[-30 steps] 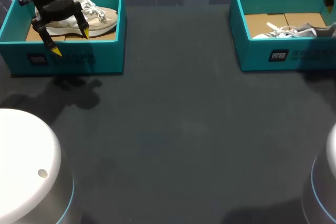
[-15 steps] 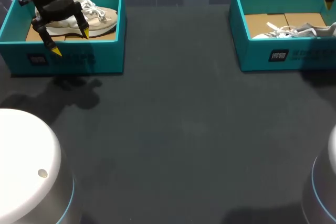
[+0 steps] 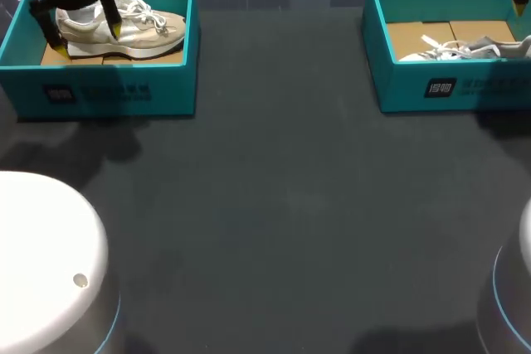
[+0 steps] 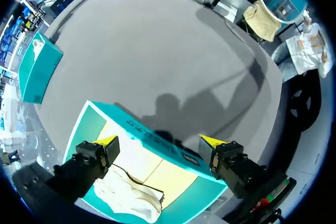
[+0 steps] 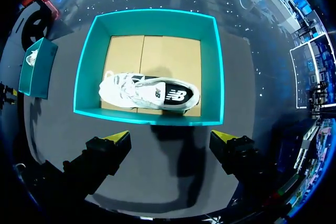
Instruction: Take the shoe out of the shoebox, open the shoe tongue, remove and reinsert the insole, then place the shoe into the shoebox
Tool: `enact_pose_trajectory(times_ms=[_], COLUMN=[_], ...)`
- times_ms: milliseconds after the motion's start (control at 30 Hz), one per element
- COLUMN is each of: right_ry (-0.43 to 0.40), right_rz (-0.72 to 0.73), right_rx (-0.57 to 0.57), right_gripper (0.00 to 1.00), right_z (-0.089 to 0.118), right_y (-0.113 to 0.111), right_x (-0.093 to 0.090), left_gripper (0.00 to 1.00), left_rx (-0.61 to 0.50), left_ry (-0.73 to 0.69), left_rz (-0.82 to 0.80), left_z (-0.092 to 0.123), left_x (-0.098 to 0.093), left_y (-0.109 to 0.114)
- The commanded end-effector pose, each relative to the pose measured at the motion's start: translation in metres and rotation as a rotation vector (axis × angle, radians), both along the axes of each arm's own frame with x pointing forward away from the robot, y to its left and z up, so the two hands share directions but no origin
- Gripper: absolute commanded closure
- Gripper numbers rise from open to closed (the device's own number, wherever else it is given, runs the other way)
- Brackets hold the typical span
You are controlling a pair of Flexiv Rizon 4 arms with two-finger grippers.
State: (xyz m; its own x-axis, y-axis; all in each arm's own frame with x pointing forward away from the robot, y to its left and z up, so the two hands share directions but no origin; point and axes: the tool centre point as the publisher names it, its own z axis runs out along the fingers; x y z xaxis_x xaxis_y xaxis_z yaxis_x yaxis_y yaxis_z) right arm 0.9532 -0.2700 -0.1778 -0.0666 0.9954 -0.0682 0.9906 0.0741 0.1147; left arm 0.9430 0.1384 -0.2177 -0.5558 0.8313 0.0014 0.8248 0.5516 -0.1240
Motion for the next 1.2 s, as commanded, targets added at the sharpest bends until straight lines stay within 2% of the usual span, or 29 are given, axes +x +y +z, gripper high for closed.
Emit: enact_pose_trajectory(times_ms=[33, 133, 367, 433, 467, 900, 1067, 1200], right_ry=[-0.001, -0.001, -0.001, -0.001, -0.001, -0.001, -0.001, -0.001], right_rz=[0.000, 0.000, 0.000, 0.000, 0.000, 0.000, 0.000, 0.000], right_rx=[-0.001, -0.001, -0.001, -0.001, -0.001, -0.001, -0.001, -0.001], right_gripper=[0.00, 0.00, 0.00, 0.00, 0.00, 0.00, 0.00, 0.00], right_z=[0.000, 0.000, 0.000, 0.000, 0.000, 0.000, 0.000, 0.000], right_y=[0.000, 0.000, 0.000, 0.000, 0.000, 0.000, 0.000, 0.000], right_x=[-0.001, -0.001, -0.001, -0.001, -0.001, -0.001, -0.001, -0.001], left_gripper=[0.00, 0.00, 0.00, 0.00, 0.00, 0.00, 0.00, 0.00], left_rx=[0.051, 0.070, 0.085, 0.078, 0.043, 0.043, 0.025, 0.059], left_ry=[0.020, -0.024, -0.041, -0.044, -0.026, -0.026, -0.063, -0.064], left_rz=[-0.042, -0.057, -0.102, -0.171, -0.261, -0.261, -0.356, -0.367], left_z=[0.007, 0.011, 0.017, 0.019, 0.021, 0.021, 0.011, 0.005], left_x=[0.032, 0.057, 0.100, 0.112, 0.118, 0.118, 0.144, 0.167], left_y=[0.013, 0.029, 0.061, 0.070, 0.078, 0.078, 0.093, 0.108])
